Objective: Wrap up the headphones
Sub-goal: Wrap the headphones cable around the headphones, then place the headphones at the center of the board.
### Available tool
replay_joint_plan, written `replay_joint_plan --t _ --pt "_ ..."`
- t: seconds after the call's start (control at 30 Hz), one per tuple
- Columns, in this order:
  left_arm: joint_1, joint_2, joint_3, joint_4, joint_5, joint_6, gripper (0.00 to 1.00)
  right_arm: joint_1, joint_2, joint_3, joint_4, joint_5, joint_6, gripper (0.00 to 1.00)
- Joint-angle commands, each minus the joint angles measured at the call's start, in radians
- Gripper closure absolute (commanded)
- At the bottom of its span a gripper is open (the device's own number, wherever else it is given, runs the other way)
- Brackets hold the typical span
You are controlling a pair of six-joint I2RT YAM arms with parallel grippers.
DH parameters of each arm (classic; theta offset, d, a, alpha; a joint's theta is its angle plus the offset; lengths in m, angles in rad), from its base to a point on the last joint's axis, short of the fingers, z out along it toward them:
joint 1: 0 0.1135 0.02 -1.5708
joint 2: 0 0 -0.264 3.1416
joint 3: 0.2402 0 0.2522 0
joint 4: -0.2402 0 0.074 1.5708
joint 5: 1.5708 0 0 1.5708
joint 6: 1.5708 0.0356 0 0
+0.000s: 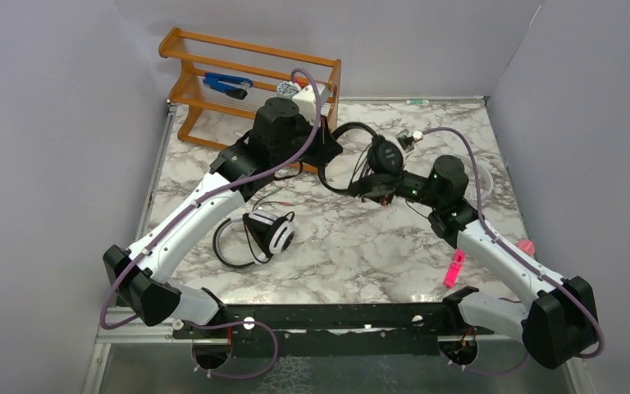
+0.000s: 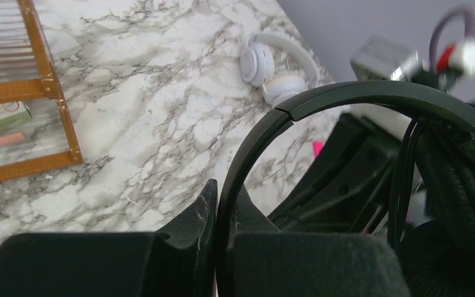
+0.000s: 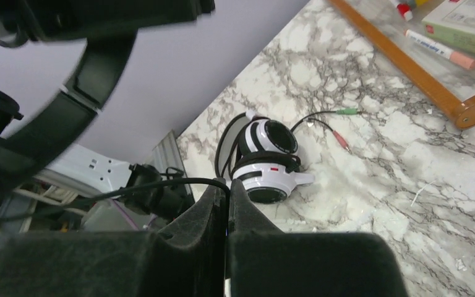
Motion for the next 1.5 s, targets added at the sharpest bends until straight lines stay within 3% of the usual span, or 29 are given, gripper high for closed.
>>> replay_joint_plan --t 0.0,0.07,0.2,0.33,0.43,0.67,0.87,0.97,1.17,1.33,1.47 --pt "0.001 -0.046 -0.123 0.08 0.254 0.397 1.0 -0.036 0.105 0.115 -0.233 -0.274 -0.143 0.96" --pt "0.0 -0.061 -0.212 0.08 0.309 0.608 1.0 -0.038 0.155 0.123 -0.323 -0.357 -0.178 0.96" --pt "-0.007 -0.047 -0.347 0.126 0.269 0.794 1.0 -0.039 0.229 0.1 -0.474 -0.484 -0.243 0.97" --pt "-0.008 0.047 -0.379 0.16 0.166 0.86 1.0 -0.039 0.25 0.112 -0.762 -0.367 -0.345 0.97" --pt "-0.014 0.129 -0.383 0.204 0.105 0.876 1.0 -0.039 0.262 0.105 -0.879 -0.292 -0.367 0.97" --pt "-0.077 0.305 -0.377 0.249 0.094 0.958 1.0 -0.039 0.334 0.025 -0.773 -0.203 -0.343 0.92" --pt "-0.104 0.353 -0.426 0.282 0.049 0.976 1.0 -0.039 0.46 -0.072 -0.623 -0.122 -0.224 0.87" --pt "-0.109 0.373 -0.449 0.298 0.045 0.978 1.0 -0.038 0.438 -0.113 -0.563 -0.098 -0.172 0.85" --pt "-0.117 0.421 -0.494 0.311 0.045 0.992 1.0 -0.038 0.36 -0.145 -0.598 0.099 -0.143 0.73" --pt "-0.123 0.462 -0.524 0.324 0.026 1.001 1.0 -0.039 0.291 -0.184 -0.555 0.137 -0.087 0.68" --pt "-0.137 0.486 -0.507 0.291 -0.01 0.996 1.0 -0.039 0.204 -0.144 -0.652 0.221 -0.099 0.58"
